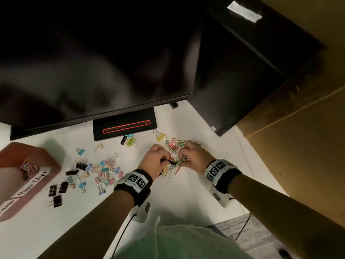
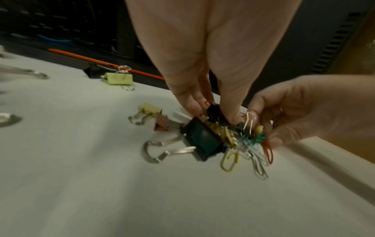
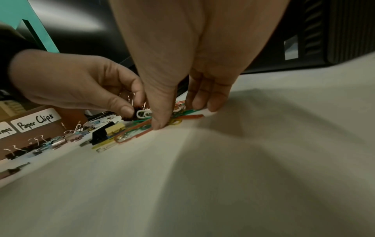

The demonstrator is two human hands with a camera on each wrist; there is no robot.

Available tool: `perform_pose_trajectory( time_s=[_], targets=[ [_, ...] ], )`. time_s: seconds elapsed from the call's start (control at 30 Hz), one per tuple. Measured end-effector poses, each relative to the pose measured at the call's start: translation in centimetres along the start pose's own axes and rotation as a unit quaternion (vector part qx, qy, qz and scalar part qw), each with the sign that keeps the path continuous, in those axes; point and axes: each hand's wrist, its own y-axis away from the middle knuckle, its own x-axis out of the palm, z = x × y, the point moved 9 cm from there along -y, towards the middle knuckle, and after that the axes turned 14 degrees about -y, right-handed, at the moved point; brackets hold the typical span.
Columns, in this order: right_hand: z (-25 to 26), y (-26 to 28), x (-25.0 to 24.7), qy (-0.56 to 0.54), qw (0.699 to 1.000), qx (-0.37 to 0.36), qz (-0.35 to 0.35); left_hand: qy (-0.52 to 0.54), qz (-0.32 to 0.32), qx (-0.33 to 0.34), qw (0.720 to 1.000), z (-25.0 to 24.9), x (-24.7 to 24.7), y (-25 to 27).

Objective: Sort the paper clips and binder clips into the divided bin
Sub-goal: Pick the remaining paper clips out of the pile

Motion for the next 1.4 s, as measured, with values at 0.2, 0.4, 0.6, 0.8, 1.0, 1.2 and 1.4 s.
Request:
perform_pose_trajectory(
  time_s=[0.2, 0.4, 0.6, 0.8, 1.0, 1.2, 1.4],
  targets=[
    [0.8, -0.2, -0.2, 0.005, 0.999, -0.043, 0.010, 0.091, -0.042, -0.069, 0.993, 3.7, -1.8, 1.3],
    [3.8, -1.5, 1.1, 0.055, 0.995, -0.079, 0.030, 0.186, -0.027, -0.091, 0.978, 4.5, -1.9, 2.5],
    [4.0, -2.1, 0.9, 0.035, 0.996, -0.067, 0.054, 0.178, -0.035, -0.072, 0.981, 4.2, -2.6, 2.7],
    [5.0, -2.1, -0.1, 0.002, 0.996, -0.066, 0.053, 0.140, -0.010, -0.091, 0.986, 4.3, -3.1, 2.4],
    [6.1, -3.1, -0.2, -0.006, 0.997, -0.061, 0.046, 0.045, -0.033, -0.115, 0.992, 5.8, -4.9, 2.4],
    [9.0, -5.0, 0.4, -0.022, 0.996, -0.076, 0.037, -0.048, -0.102, -0.111, 0.987, 7.1, -5.9, 3.4],
    [6.5, -3.7, -0.4, 0.027, 0.997, -0.065, 0.021, -0.116, -0.034, 0.028, 0.992, 2.6, -1.8, 3.6]
  ],
)
